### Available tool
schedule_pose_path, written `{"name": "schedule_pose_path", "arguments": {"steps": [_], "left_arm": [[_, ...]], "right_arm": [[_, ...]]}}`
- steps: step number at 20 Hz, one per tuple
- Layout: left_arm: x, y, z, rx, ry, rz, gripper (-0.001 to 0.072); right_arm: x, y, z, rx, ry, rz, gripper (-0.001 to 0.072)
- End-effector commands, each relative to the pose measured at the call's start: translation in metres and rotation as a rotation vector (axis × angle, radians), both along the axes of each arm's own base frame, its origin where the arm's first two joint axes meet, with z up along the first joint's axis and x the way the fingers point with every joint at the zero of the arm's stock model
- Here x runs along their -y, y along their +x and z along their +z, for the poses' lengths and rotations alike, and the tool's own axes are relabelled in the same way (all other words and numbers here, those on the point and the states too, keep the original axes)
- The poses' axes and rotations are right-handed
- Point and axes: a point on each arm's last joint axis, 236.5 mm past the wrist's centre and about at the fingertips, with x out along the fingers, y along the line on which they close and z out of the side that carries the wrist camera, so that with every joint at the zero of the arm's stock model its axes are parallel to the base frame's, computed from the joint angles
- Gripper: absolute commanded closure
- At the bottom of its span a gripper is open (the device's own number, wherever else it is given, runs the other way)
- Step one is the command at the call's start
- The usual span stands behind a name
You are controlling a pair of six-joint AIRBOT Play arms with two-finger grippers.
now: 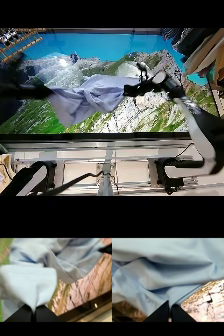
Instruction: Fold the clothes and pants, and hang the long-sleeved shirts on hangers.
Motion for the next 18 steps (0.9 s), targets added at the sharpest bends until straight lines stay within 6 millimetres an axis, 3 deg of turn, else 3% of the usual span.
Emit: {"name": "schedule_pose_path", "arguments": {"steps": [1, 3, 5, 8, 10, 11, 12, 13, 15, 16, 18], "left_arm": [[-0.077, -0.005, 0.097, 0.147, 0.07, 0.119, 0.0702], [-0.108, -0.013, 0.166, 0.307, 0.052, 0.229, 0.0702], [-0.098, -0.029, 0.246, 0.526, -0.084, 0.256, 0.0702], [-0.048, -0.074, 0.364, 0.874, -0.26, 0.134, 0.0702], [-0.036, -0.096, 0.419, 1.059, -0.28, 0.115, 0.0702], [-0.038, -0.099, 0.433, 1.12, -0.241, 0.123, 0.0703], [-0.043, -0.097, 0.439, 1.145, -0.213, 0.14, 0.0703], [-0.05, -0.09, 0.437, 1.138, -0.208, 0.16, 0.0703], [-0.075, -0.055, 0.416, 1.076, -0.164, 0.207, 0.0703], [-0.079, -0.027, 0.394, 1.008, -0.162, 0.199, 0.0703], [-0.071, 0.05, 0.335, 0.856, -0.142, 0.157, 0.0703]], "right_arm": [[0.048, -0.046, 0.139, 0.263, -0.209, 0.121, 0.0694], [0.055, -0.095, 0.252, 0.535, -0.158, 0.081, 0.0695], [0.055, -0.159, 0.346, 0.792, -0.025, 0.021, 0.0695], [0.064, -0.243, 0.448, 1.163, 0.164, -0.057, 0.0695], [0.076, -0.274, 0.489, 1.327, 0.241, -0.122, 0.0695], [0.081, -0.274, 0.498, 1.361, 0.251, -0.153, 0.0696], [0.084, -0.261, 0.493, 1.341, 0.231, -0.173, 0.0696], [0.085, -0.235, 0.478, 1.29, 0.186, -0.192, 0.0697], [0.085, -0.168, 0.415, 1.063, 0.107, -0.239, 0.0696], [0.08, -0.132, 0.372, 0.938, 0.063, -0.242, 0.0696], [0.073, -0.07, 0.288, 0.74, -0.005, -0.249, 0.0695]]}}
